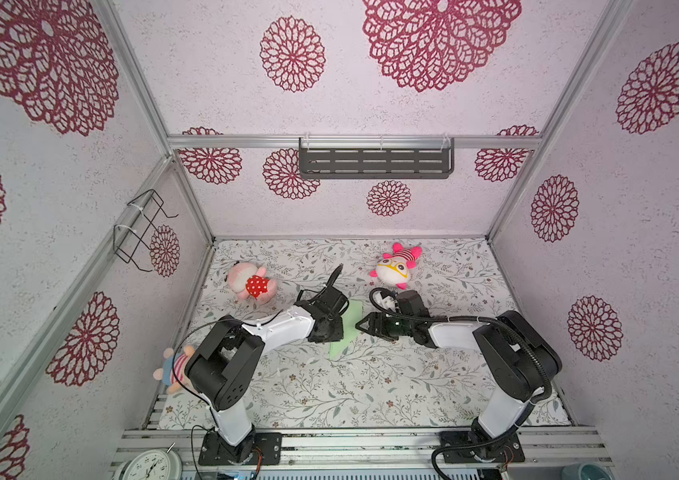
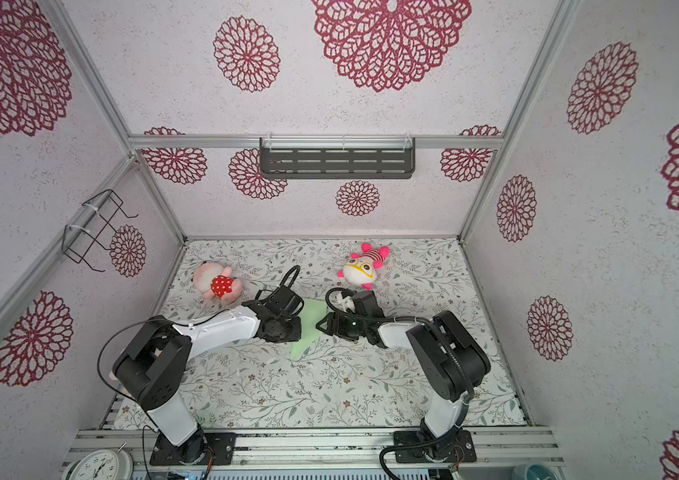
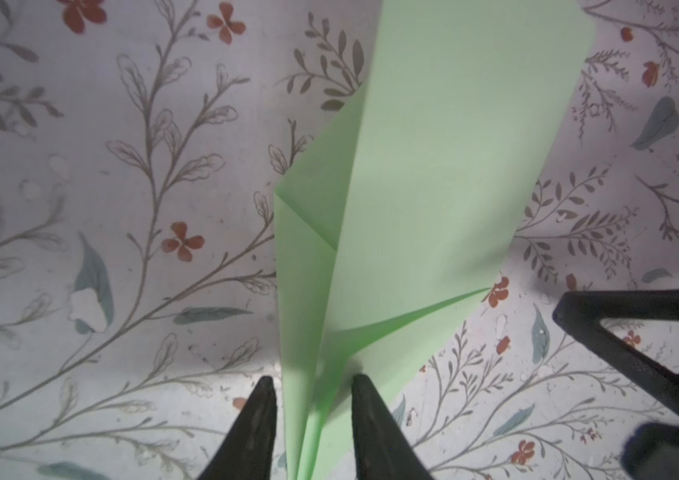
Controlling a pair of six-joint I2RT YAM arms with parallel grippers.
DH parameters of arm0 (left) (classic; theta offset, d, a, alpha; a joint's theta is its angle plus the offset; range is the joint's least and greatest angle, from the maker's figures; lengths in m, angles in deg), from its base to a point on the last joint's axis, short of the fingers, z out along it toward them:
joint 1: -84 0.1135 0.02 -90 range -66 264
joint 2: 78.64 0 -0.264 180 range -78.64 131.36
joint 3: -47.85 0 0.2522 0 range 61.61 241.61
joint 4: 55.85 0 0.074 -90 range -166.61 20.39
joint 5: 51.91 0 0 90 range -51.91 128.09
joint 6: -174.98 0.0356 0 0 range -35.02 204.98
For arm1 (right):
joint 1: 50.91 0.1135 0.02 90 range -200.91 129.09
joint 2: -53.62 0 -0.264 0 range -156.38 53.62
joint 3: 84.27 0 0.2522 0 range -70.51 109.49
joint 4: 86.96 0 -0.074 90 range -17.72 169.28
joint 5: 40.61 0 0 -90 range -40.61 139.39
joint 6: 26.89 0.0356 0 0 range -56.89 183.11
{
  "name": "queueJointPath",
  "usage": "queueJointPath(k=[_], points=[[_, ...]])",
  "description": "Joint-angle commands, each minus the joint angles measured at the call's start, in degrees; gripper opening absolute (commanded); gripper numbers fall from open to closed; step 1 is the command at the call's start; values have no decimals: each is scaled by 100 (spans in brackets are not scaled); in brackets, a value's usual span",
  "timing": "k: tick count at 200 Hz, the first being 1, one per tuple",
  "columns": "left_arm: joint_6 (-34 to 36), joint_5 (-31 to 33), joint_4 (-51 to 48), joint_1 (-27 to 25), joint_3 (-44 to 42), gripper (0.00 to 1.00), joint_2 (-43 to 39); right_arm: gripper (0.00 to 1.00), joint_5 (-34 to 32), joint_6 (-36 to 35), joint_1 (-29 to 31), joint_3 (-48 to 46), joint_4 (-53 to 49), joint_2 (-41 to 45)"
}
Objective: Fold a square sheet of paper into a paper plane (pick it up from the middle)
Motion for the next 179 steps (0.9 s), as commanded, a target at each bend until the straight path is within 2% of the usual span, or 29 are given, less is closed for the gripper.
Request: queueJointPath(k=[1,87,133,179], points=[[-16,270,-137,-6,207,34,176,69,149,94,9,95,235,-28],[-169,736,-585,73,465,19,693,66,157,85,10,83,171,-27],[-394,471,-429,148,275,13,827,62,387,352,25,213,76,-156],[-488,262,-410,196,157,11,872,57,522,731,138,393,-86,-465]])
